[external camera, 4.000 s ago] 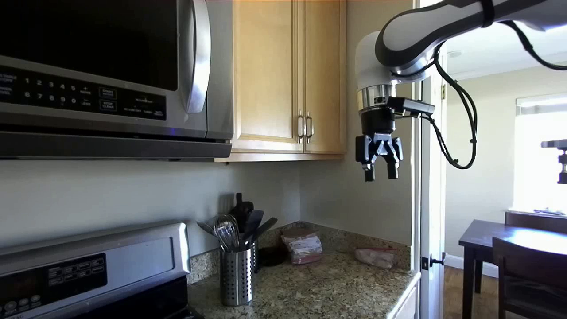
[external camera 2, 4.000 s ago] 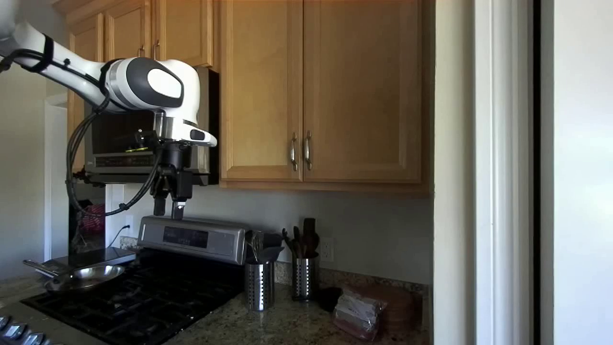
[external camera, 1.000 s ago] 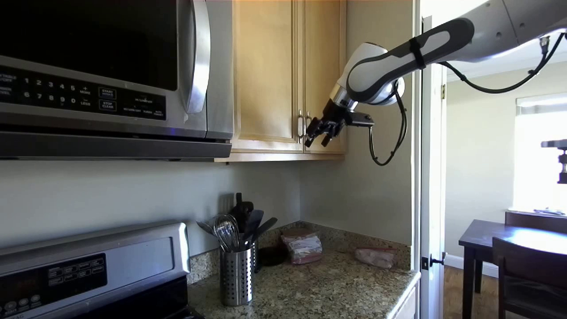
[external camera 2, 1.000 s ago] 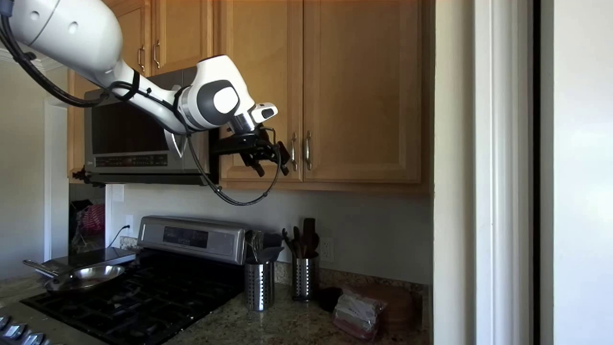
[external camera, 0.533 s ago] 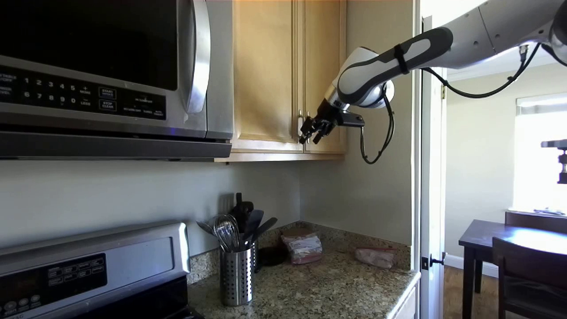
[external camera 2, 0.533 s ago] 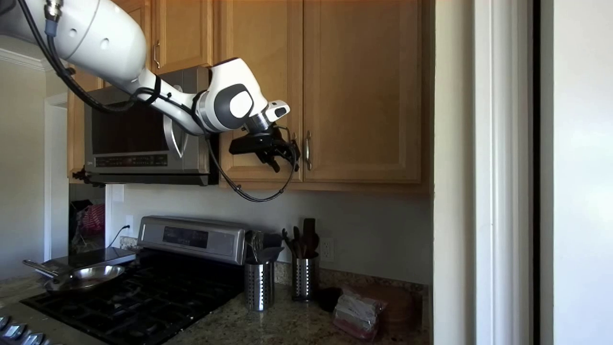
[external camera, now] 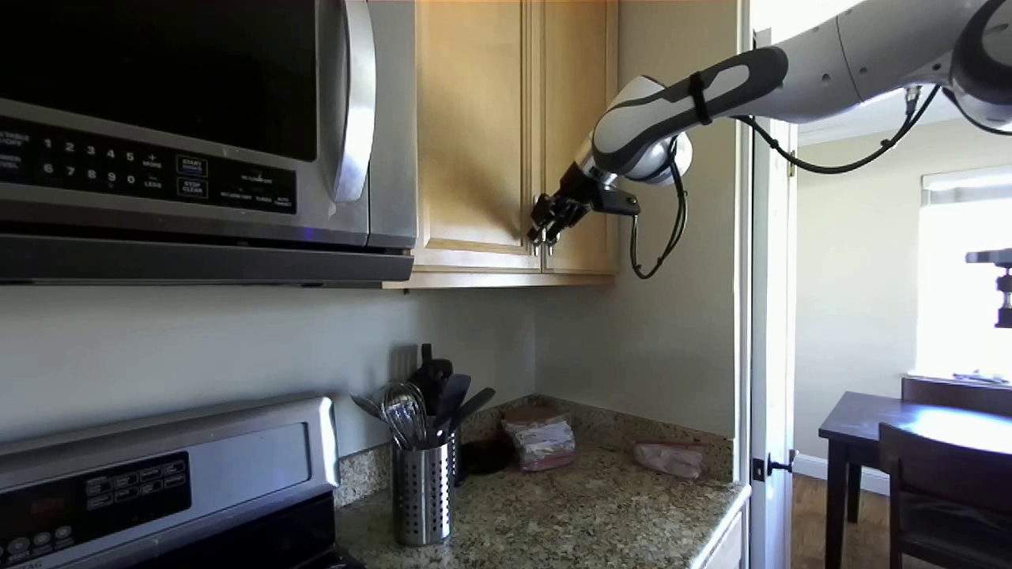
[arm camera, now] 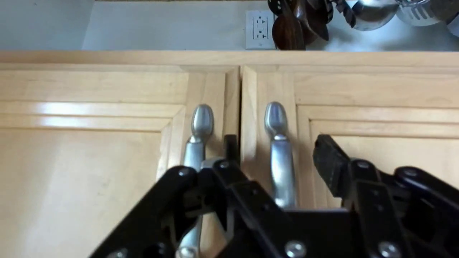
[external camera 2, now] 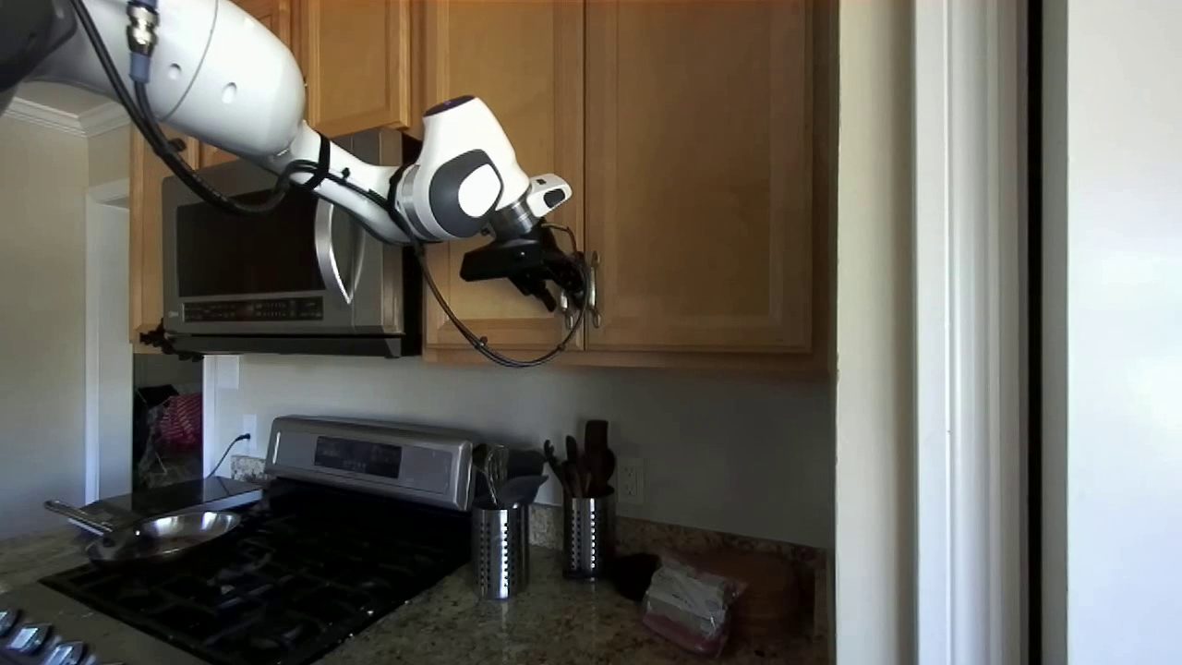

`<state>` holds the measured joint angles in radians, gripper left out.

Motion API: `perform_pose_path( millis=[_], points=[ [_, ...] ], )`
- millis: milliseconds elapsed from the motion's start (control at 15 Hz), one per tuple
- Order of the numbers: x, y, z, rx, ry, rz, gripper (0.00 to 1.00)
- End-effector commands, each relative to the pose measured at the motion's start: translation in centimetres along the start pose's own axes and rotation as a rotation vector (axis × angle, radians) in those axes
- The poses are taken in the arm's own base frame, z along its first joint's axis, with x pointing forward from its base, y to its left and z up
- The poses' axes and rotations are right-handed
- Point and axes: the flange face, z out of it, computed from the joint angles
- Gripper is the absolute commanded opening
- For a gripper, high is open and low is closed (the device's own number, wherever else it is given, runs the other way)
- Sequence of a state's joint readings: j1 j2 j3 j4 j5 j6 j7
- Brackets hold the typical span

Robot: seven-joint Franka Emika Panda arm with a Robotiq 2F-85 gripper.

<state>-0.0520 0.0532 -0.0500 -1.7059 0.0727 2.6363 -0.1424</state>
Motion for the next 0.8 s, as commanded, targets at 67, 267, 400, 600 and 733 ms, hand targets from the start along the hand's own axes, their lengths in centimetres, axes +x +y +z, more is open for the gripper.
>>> perform_pose_path(
  millis=[67,267,400,600,733],
  points=[
    [1.8,1.1,-0.7,-0.005,0.053,-0.032,0.27],
    [1.5,0.5,-1.0,0.003,0.033,-0.058,0.10],
    [1.1,0.2,-1.1,0.003,0.016,-0.072,0.13],
    [0.4,-0.3,-1.5,-0.002,0.001,-0.078,0.06],
    [-0.5,-1.0,-1.6,0.012,-0.012,-0.079,0.10]
  ],
)
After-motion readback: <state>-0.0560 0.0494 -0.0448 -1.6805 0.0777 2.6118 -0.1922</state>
